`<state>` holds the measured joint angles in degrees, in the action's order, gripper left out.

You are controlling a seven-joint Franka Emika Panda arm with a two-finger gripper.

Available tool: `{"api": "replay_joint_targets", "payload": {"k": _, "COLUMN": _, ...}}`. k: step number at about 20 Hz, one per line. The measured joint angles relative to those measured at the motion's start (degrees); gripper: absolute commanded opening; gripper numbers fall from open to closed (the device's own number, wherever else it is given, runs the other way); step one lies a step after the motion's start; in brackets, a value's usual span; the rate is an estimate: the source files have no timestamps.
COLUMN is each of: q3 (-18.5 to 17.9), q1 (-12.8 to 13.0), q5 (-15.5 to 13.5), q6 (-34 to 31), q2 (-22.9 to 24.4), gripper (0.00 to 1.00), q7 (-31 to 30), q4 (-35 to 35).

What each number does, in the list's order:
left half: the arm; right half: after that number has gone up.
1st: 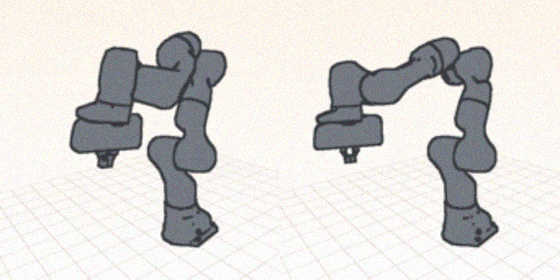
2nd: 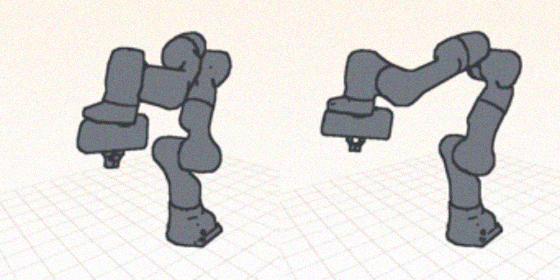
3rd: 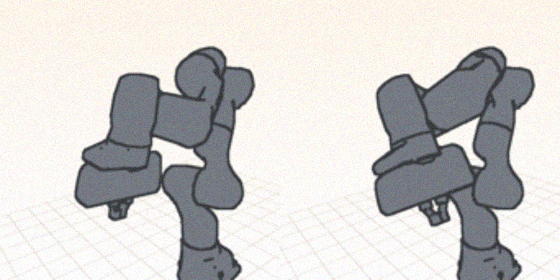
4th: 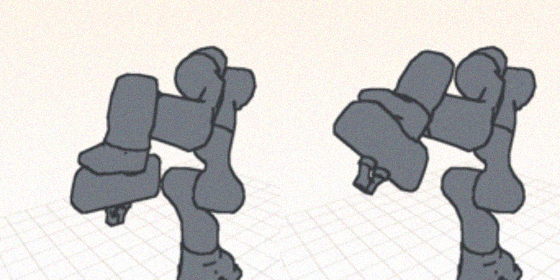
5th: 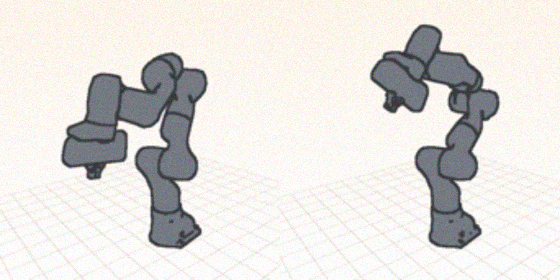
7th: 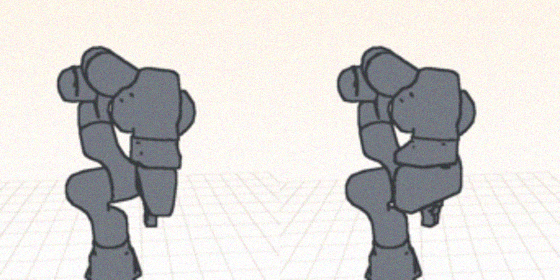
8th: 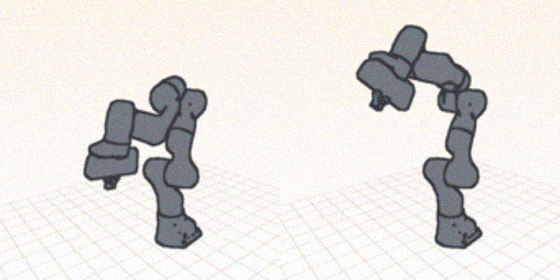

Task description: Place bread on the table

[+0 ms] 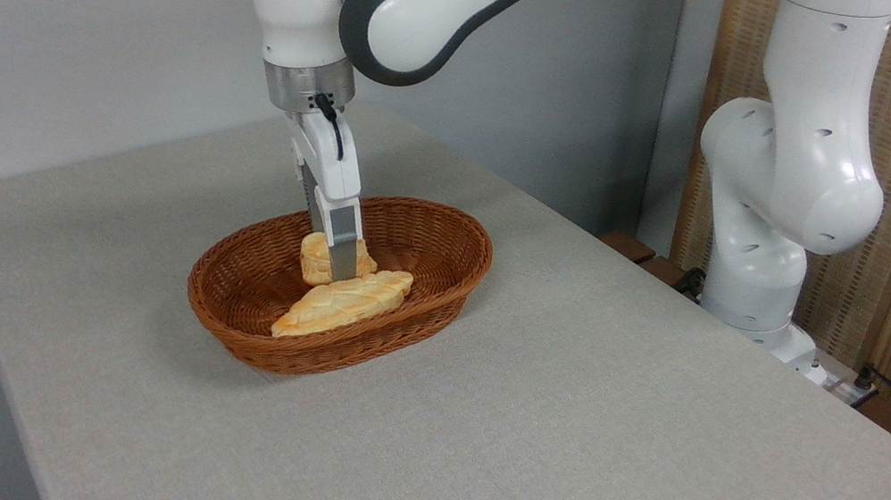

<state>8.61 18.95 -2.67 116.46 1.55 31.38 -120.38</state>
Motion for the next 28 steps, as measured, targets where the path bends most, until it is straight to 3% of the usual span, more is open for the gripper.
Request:
{"api": "replay_joint_targets", "payload": {"k": 12, "q3": -0.06, "q1": 0.00, "q5": 0.00, "q6": 0.04, "q2": 0.03, "gripper": 0.64, "q7": 0.00, "q4": 0.16}}
{"api": "replay_joint_targets", "payload": {"k": 13, "q3": -0.08, "q1": 0.00, "q5": 0.00, "q6": 0.05, "q2": 0.05, "gripper": 0.57, "q7": 0.00, "q4": 0.20}}
{"api": "replay_joint_targets", "payload": {"k": 15, "q3": -0.13, "q1": -0.01, "q5": 0.01, "q6": 0.05, "q2": 0.10, "gripper": 0.52, "q7": 0.00, "q4": 0.27}}
{"api": "replay_joint_targets", "payload": {"k": 23, "q3": -0.27, "q1": -0.04, "q5": 0.01, "q6": 0.15, "q2": 0.36, "gripper": 0.59, "q7": -0.02, "q4": 0.46}}
{"api": "replay_joint_targets", "payload": {"k": 28, "q3": -2.16, "q1": -0.28, "q5": 0.00, "q6": 0.33, "q2": 2.85, "gripper": 0.60, "q7": -0.42, "q4": 1.67}}
